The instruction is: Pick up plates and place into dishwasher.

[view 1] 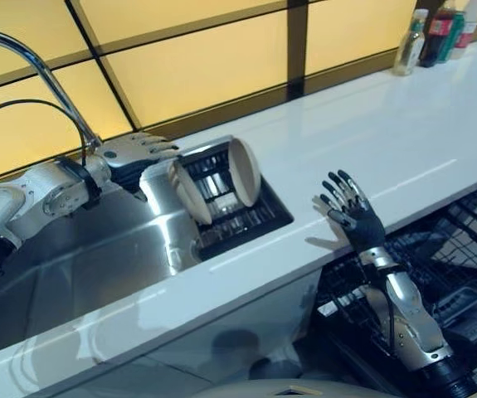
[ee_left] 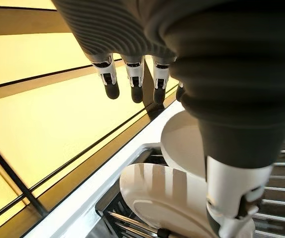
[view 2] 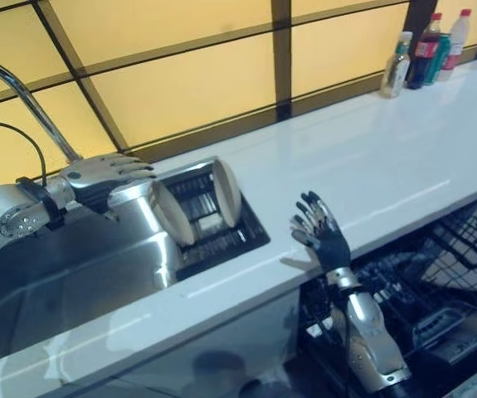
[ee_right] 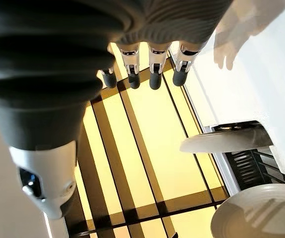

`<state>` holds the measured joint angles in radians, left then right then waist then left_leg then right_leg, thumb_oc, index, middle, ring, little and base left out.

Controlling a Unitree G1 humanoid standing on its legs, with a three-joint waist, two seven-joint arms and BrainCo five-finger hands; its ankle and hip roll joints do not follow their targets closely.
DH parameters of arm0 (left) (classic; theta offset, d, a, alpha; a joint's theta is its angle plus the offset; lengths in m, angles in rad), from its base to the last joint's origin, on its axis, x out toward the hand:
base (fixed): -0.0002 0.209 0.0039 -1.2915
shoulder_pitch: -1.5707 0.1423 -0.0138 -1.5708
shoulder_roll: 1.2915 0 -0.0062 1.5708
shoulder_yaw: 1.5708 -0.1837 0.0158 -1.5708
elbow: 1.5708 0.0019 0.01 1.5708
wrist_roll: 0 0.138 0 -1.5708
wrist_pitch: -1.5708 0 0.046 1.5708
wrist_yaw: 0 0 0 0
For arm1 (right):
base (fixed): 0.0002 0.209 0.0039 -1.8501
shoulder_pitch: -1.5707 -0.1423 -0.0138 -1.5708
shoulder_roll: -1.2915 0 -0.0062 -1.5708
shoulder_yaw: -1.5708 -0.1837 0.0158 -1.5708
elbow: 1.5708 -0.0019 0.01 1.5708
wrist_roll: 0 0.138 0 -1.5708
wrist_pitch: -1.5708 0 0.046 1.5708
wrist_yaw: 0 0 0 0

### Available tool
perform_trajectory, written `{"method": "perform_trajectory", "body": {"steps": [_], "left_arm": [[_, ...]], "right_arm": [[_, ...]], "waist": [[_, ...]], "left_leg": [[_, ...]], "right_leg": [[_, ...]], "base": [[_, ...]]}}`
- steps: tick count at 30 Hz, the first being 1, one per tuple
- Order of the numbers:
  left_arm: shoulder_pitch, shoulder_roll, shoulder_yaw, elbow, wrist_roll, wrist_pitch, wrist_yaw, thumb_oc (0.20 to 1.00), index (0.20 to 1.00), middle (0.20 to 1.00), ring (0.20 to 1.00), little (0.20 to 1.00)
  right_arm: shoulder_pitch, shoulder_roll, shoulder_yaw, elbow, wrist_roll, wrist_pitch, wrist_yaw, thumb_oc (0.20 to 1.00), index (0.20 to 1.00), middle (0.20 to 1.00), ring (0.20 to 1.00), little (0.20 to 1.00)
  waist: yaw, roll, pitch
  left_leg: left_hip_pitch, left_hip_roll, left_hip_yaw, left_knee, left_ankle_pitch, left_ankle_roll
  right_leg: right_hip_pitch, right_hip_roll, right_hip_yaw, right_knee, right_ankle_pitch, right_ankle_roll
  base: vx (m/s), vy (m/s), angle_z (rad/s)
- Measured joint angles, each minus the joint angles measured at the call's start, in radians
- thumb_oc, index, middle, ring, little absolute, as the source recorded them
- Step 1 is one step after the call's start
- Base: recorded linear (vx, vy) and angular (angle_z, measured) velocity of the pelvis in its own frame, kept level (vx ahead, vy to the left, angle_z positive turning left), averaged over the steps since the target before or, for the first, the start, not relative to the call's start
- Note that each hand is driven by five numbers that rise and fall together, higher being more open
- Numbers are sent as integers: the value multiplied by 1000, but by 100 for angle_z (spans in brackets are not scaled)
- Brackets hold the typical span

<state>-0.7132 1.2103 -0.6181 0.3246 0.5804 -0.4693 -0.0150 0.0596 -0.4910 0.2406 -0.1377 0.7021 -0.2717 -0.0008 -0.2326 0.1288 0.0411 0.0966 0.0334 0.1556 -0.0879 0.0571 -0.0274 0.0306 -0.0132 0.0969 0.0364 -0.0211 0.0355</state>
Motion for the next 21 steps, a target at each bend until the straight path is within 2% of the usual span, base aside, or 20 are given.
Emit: {"method": "perform_trajectory", "body": {"steps": [8,13,21], "left_arm": [[41,-18,-41,38,75,1,16,1000,1000,1000,1000,1000],[50,-19,-114,60,120,13,24,1000,1000,1000,1000,1000],[50,-21,-123,68,236,54,93,1000,1000,1000,1000,1000]], "right_arm": [[16,-2,1,0,0,0,-2,1000,1000,1000,1000,1000],[20,-36,2,0,1,0,-3,1000,1000,1000,1000,1000],[20,-39,4,0,37,-1,-11,1000,1000,1000,1000,1000]], "waist": [[-1,0,1],[-3,1,6],[-24,-1,21]], "left_leg": [[17,6,27,-5,-4,-3],[13,7,35,-4,-4,-4],[16,9,36,-2,-4,-4]], "right_leg": [[-4,3,7,0,5,3],[-13,3,7,0,10,1],[-7,5,6,0,13,-1]], "base": [[37,-12,-11],[17,-9,-6],[0,0,0]]}}
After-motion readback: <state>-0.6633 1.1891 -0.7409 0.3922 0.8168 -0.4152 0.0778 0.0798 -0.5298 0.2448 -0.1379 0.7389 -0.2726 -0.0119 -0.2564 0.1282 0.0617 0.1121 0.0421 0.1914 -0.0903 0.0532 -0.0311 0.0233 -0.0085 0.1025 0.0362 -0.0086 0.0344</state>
